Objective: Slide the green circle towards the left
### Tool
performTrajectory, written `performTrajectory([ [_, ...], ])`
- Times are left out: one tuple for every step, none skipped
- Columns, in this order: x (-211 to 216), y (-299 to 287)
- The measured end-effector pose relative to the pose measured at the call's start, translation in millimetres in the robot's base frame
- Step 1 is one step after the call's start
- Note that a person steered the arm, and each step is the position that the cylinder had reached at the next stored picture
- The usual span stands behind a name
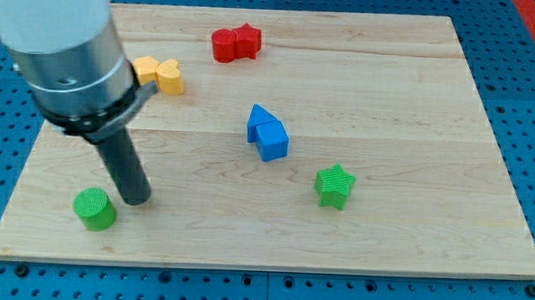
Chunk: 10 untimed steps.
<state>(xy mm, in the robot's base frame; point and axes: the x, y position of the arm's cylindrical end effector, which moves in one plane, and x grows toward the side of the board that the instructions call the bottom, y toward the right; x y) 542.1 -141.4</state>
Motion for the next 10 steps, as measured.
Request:
performTrajectory([
  [14,2],
  [39,2],
  [42,2],
  [35,3],
  [34,-13],
  [34,-36],
  [34,-47],
  [34,-60],
  [34,-72],
  [35,-74],
])
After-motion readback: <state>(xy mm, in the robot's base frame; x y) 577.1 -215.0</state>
